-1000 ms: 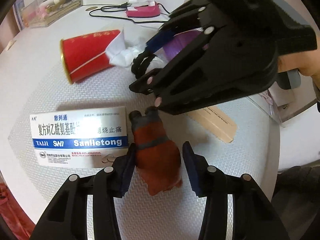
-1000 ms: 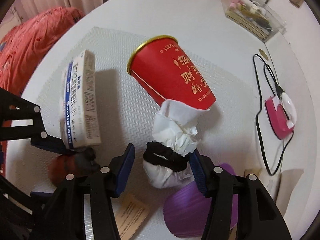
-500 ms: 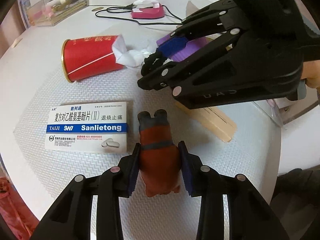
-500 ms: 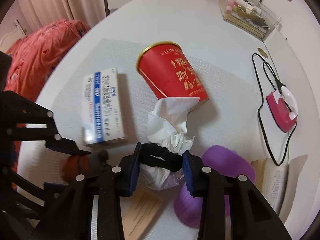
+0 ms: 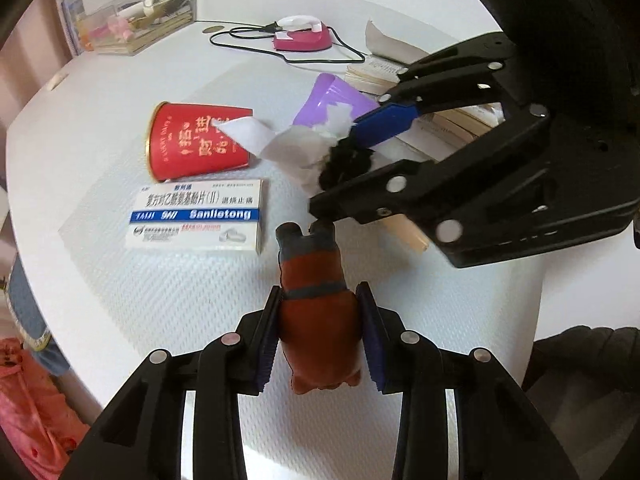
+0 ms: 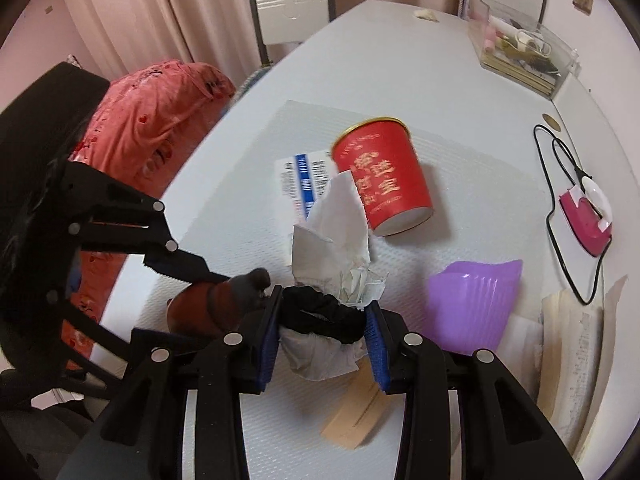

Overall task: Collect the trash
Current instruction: 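Grasp the red toy with the left tool while the right tool grasps the white tissue, then carry the red toy and tissue over the orange bin and open both tools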

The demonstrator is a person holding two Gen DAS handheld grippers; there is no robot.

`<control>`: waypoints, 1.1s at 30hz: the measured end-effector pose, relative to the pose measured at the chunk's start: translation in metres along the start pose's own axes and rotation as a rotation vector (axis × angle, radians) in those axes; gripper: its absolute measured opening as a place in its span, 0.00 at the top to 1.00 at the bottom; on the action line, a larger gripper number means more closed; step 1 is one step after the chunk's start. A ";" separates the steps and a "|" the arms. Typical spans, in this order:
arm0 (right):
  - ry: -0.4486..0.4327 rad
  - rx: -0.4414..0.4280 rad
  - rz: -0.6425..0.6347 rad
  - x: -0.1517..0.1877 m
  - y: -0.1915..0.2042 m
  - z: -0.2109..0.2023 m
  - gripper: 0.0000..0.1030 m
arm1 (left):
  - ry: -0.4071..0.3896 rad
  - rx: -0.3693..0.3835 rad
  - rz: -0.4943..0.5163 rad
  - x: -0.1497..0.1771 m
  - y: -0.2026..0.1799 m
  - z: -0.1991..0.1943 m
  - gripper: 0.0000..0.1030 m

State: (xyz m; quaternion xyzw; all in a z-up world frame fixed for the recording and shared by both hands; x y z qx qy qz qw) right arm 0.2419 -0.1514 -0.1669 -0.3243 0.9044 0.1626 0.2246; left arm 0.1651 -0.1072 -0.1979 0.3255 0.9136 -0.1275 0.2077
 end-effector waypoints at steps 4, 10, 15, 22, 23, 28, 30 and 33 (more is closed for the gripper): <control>-0.013 -0.021 -0.018 0.008 0.015 -0.014 0.63 | -0.012 -0.018 -0.013 0.006 -0.007 -0.012 0.62; -0.042 -0.053 -0.031 0.021 0.036 -0.037 0.63 | -0.036 -0.055 -0.029 0.024 -0.012 -0.042 0.62; -0.068 -0.091 -0.049 0.027 0.058 -0.053 0.63 | -0.053 -0.092 -0.041 0.040 -0.016 -0.067 0.62; -0.106 -0.160 -0.096 0.020 0.093 -0.072 0.63 | -0.087 -0.159 -0.102 0.056 -0.009 -0.102 0.62; -0.110 -0.168 -0.106 0.018 0.097 -0.072 0.63 | -0.091 -0.169 -0.112 0.060 -0.007 -0.107 0.62; -0.118 -0.232 -0.165 0.003 0.129 -0.069 0.63 | -0.103 -0.230 -0.187 0.085 0.004 -0.131 0.62; -0.114 -0.258 -0.200 -0.002 0.146 -0.066 0.63 | -0.101 -0.249 -0.221 0.097 0.009 -0.138 0.62; -0.105 -0.287 -0.243 -0.008 0.165 -0.060 0.63 | -0.102 -0.282 -0.276 0.116 0.018 -0.152 0.62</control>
Point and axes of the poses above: each gripper's, at about its wrist camera, not at the fingertips, and z roughly the way its jaws point, y to its left, x to its underside, the point moved 4 cm from there along z, roughly the way its jaws point, and after that the axes turned 5 degrees about -y, right-handed, at the moved point
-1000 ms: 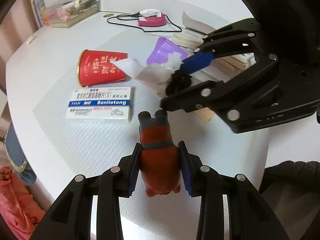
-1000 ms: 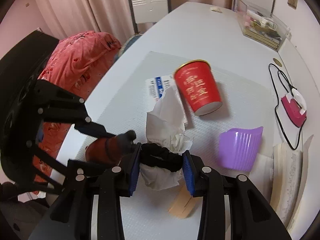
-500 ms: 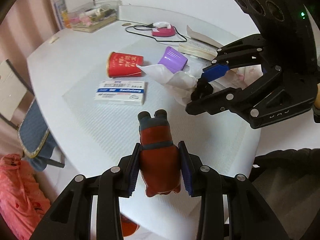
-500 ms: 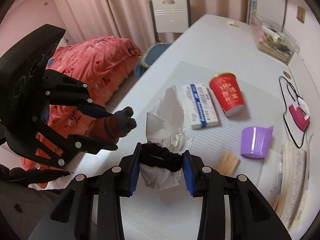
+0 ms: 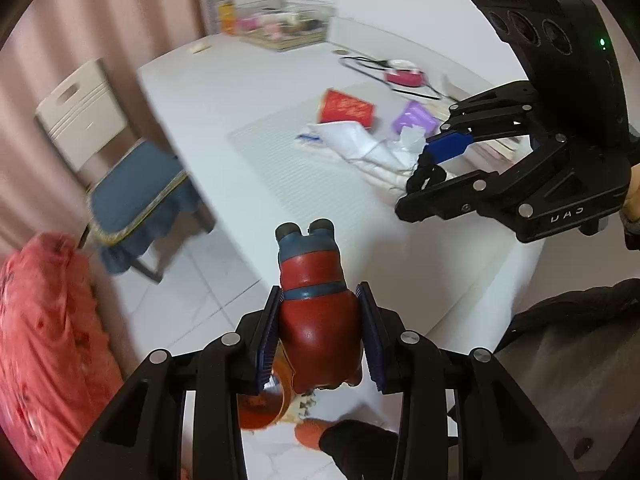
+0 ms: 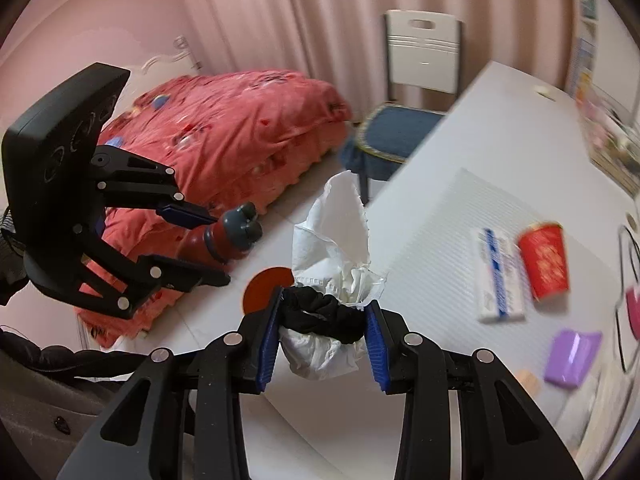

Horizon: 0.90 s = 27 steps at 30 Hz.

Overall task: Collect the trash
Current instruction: 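Carry the red toy and tissue over the orange bin and open both tools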

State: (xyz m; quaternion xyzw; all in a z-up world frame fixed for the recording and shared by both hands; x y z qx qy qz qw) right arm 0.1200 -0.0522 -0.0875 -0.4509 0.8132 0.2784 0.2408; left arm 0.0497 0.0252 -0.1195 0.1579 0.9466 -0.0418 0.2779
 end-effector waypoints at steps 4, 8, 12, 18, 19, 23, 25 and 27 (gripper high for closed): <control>0.017 -0.056 -0.049 -0.016 0.023 0.021 0.63 | 0.004 -0.050 -0.074 0.022 0.021 -0.015 0.62; 0.040 -0.113 -0.110 -0.029 0.055 0.044 0.63 | 0.006 -0.091 -0.147 0.044 0.042 -0.029 0.62; 0.057 -0.175 -0.175 -0.045 0.090 0.069 0.63 | 0.013 -0.125 -0.216 0.066 0.060 -0.041 0.62; 0.051 -0.245 -0.250 -0.072 0.139 0.103 0.63 | 0.017 -0.168 -0.317 0.095 0.090 -0.052 0.62; 0.055 -0.253 -0.261 -0.075 0.147 0.112 0.63 | 0.019 -0.173 -0.337 0.100 0.096 -0.052 0.62; 0.077 -0.289 -0.269 -0.084 0.174 0.143 0.63 | 0.034 -0.176 -0.403 0.119 0.116 -0.047 0.62; 0.089 -0.307 -0.275 -0.087 0.187 0.158 0.63 | 0.043 -0.173 -0.420 0.127 0.122 -0.046 0.62; 0.106 -0.322 -0.274 -0.089 0.196 0.172 0.63 | 0.054 -0.166 -0.439 0.136 0.130 -0.042 0.62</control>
Point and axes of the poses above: each gripper's, at about its wrist camera, not at the fingertips, and z roughly the way its jaws point, y to its left, x to its underside, the point moved 4 cm from there along z, roughly the way its jaws point, and after that the axes turned 5 degrees about -y, right-handed, at the moved point
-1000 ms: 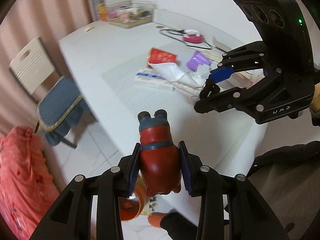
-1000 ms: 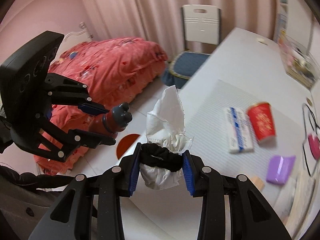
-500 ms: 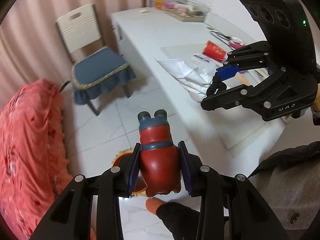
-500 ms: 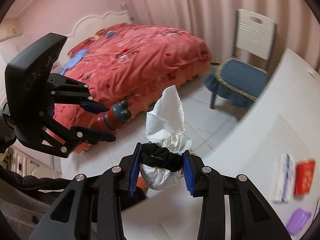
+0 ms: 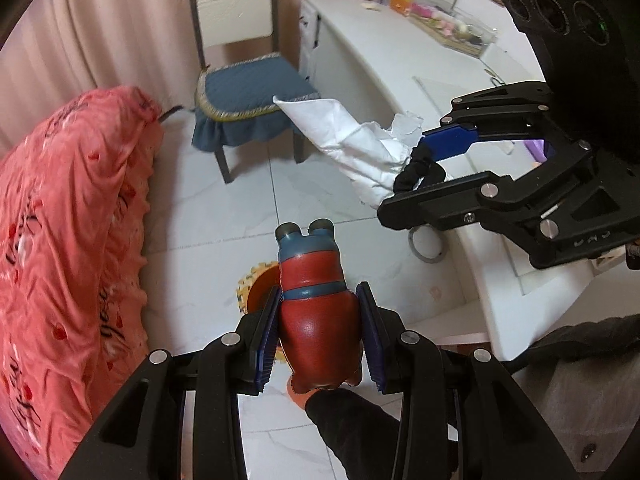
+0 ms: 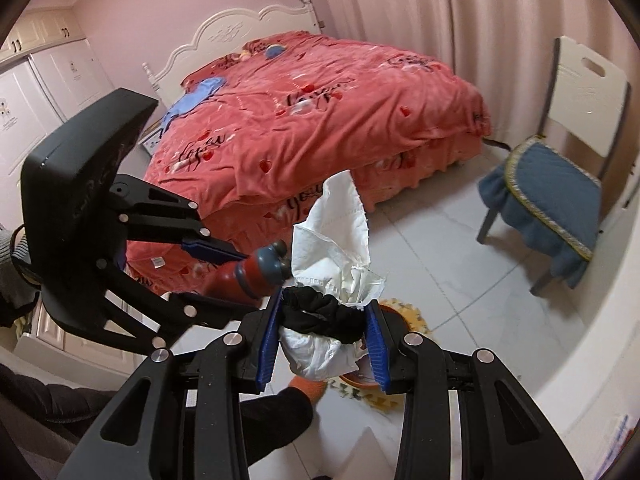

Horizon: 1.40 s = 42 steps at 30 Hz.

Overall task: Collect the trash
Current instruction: 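Carry the red toy and tissue over the orange bin and open both tools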

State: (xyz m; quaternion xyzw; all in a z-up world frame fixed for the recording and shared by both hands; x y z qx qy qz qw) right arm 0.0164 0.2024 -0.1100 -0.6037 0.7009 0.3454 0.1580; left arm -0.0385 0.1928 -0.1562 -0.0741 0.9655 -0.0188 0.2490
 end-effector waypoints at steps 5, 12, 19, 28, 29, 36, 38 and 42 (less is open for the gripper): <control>0.026 -0.004 0.022 -0.002 -0.002 0.031 0.63 | 0.020 0.017 -0.029 0.007 0.025 0.016 0.62; 0.075 0.019 0.087 0.007 -0.026 0.087 0.63 | 0.055 0.056 -0.058 0.014 0.061 0.053 0.62; 0.139 0.033 0.151 0.031 -0.050 0.142 0.63 | 0.115 0.117 -0.059 0.026 0.076 0.100 0.62; 0.194 0.044 0.238 0.059 -0.072 0.180 0.60 | 0.164 0.166 -0.041 0.036 0.073 0.135 0.59; 0.196 0.041 0.241 0.060 -0.074 0.182 0.60 | 0.170 0.158 -0.031 0.036 0.072 0.137 0.58; 0.200 0.058 0.284 0.064 -0.085 0.188 0.49 | 0.175 0.152 -0.036 0.036 0.077 0.143 0.47; 0.203 0.056 0.281 0.065 -0.086 0.187 0.49 | 0.181 0.154 -0.036 0.037 0.075 0.144 0.47; 0.198 0.054 0.285 0.065 -0.085 0.182 0.49 | 0.188 0.154 -0.029 0.036 0.072 0.144 0.47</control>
Point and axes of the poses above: each gripper's, at about its wrist camera, not at the fingertips, and z roughly the way its jaws point, y to its left, x to its underside, the point moved 4 cm from there along z, roughly the way its jaws point, and after that the axes turned 5 degrees about -y, right-handed, at the moved point
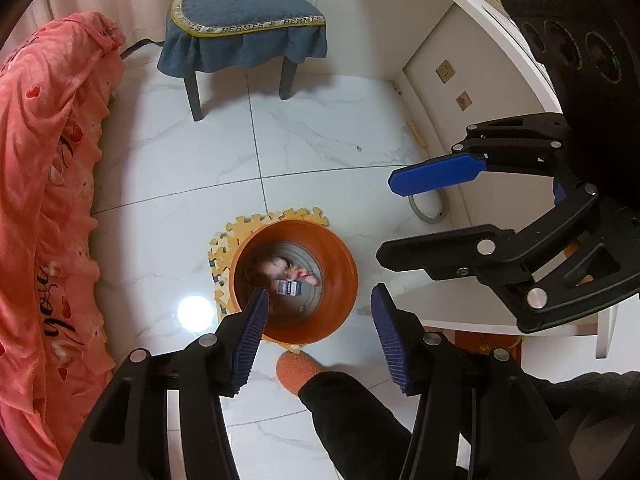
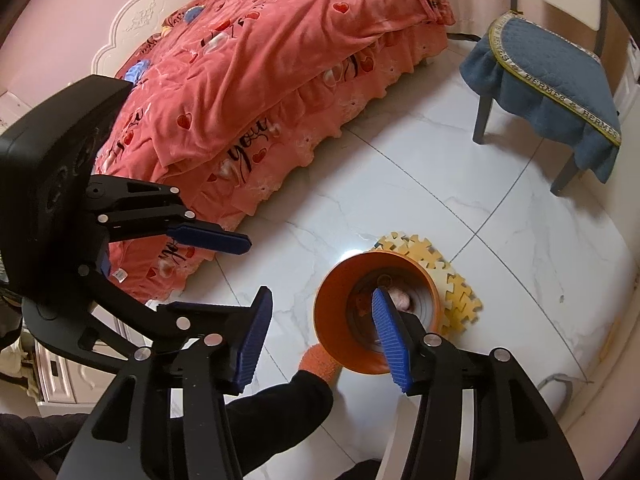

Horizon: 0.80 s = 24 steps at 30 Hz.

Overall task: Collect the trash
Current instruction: 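Carry the red toy and tissue over the orange bin and open both tools, then move both open tools back over the desk mat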

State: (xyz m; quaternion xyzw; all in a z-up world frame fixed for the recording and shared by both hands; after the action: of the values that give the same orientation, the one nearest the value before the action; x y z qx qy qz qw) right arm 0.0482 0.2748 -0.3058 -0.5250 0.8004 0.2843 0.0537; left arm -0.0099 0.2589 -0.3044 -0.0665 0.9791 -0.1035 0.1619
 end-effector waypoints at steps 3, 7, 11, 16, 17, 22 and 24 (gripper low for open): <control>-0.008 0.000 0.005 0.000 -0.001 -0.006 0.49 | 0.003 -0.004 0.001 -0.002 -0.003 0.000 0.47; -0.017 0.002 0.001 0.000 0.001 -0.017 0.49 | -0.001 -0.008 0.012 -0.004 -0.008 -0.004 0.47; -0.038 0.003 -0.003 -0.002 0.003 -0.034 0.49 | -0.010 -0.019 0.030 -0.007 -0.015 -0.013 0.47; -0.071 0.019 -0.016 0.000 0.006 -0.058 0.46 | -0.035 -0.041 0.041 -0.013 -0.024 -0.031 0.38; -0.081 0.022 -0.022 0.001 0.007 -0.065 0.46 | -0.040 -0.041 0.043 -0.014 -0.027 -0.034 0.38; -0.131 0.064 -0.080 0.006 0.018 -0.097 0.42 | -0.062 -0.074 0.066 -0.018 -0.041 -0.053 0.38; -0.149 0.073 -0.094 0.009 0.022 -0.110 0.42 | -0.072 -0.092 0.075 -0.021 -0.046 -0.061 0.31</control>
State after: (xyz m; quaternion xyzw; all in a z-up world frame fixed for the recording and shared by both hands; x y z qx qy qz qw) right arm 0.0487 0.2179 -0.2093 -0.5372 0.7784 0.2904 0.1456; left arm -0.0053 0.2287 -0.2315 -0.0406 0.9782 -0.0499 0.1975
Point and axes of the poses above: each gripper's, at about its wrist camera, not at the fingertips, and z roughly the way its jaws point, y to its left, x to its underside, the point moved 4 cm from there along z, roughly the way its jaws point, and after that the axes turned 5 degrees about -y, right-handed, at the moved point
